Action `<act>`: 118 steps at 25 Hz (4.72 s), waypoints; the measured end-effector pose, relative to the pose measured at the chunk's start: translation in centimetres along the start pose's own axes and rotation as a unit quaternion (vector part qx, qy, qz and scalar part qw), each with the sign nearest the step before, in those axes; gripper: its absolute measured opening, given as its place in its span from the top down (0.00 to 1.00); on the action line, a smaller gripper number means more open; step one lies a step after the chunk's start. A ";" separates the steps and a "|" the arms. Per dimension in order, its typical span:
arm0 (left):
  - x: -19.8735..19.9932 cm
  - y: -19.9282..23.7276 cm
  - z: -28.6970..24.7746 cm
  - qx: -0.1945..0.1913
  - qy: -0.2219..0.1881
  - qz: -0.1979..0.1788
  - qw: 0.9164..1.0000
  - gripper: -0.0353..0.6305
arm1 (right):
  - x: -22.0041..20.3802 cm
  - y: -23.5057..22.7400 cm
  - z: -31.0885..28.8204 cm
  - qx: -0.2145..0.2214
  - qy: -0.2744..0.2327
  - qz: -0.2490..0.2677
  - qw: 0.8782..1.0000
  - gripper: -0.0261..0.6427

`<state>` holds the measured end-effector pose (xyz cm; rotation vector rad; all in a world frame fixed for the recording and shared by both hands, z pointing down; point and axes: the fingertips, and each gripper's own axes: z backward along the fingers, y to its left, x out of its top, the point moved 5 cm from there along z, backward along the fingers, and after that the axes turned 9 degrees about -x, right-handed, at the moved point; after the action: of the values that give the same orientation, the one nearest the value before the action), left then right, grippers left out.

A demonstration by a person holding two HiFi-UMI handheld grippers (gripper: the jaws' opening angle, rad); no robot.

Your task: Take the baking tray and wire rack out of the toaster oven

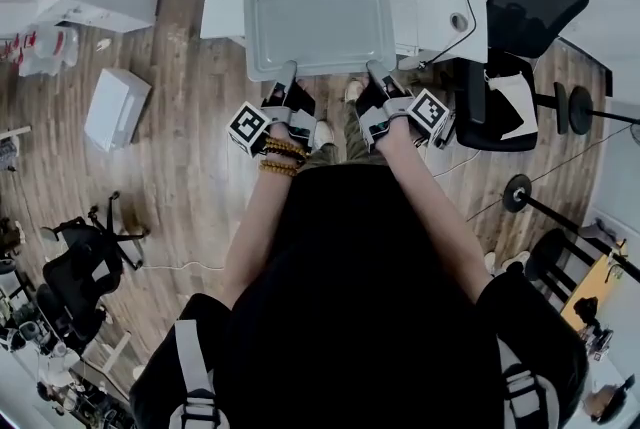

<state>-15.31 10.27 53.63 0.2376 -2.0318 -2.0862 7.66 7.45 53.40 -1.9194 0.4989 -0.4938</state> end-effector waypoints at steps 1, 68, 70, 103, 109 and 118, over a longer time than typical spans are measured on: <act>0.4 -0.1 0.6 -0.005 -0.006 0.004 1.000 0.83 | -0.7 -0.1 -0.2 0.000 0.005 0.002 1.000 0.88; 20.9 10.2 -5.5 0.085 -0.220 0.032 0.971 0.82 | -5.2 0.6 -30.9 -0.091 0.206 0.087 0.970 0.88; 21.2 10.6 -6.3 0.090 -0.216 0.028 0.972 0.82 | -4.8 0.3 -31.7 -0.097 0.208 0.088 0.969 0.87; 22.5 15.8 -4.8 0.242 0.005 0.054 0.969 0.74 | -3.6 -3.2 -34.7 -0.217 0.235 0.136 0.938 0.59; 19.4 15.6 -6.5 0.221 0.136 0.044 0.965 0.73 | -4.4 -3.2 -33.7 -0.283 0.249 0.113 0.919 0.55; 19.5 16.0 -8.2 0.226 0.096 0.031 0.969 0.74 | -5.8 -3.6 -31.3 -0.305 0.263 0.047 0.914 0.55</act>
<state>-31.22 -3.15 70.11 0.4244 -2.3272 -1.4719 -13.83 -11.48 67.69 -2.3291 1.2044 -0.8746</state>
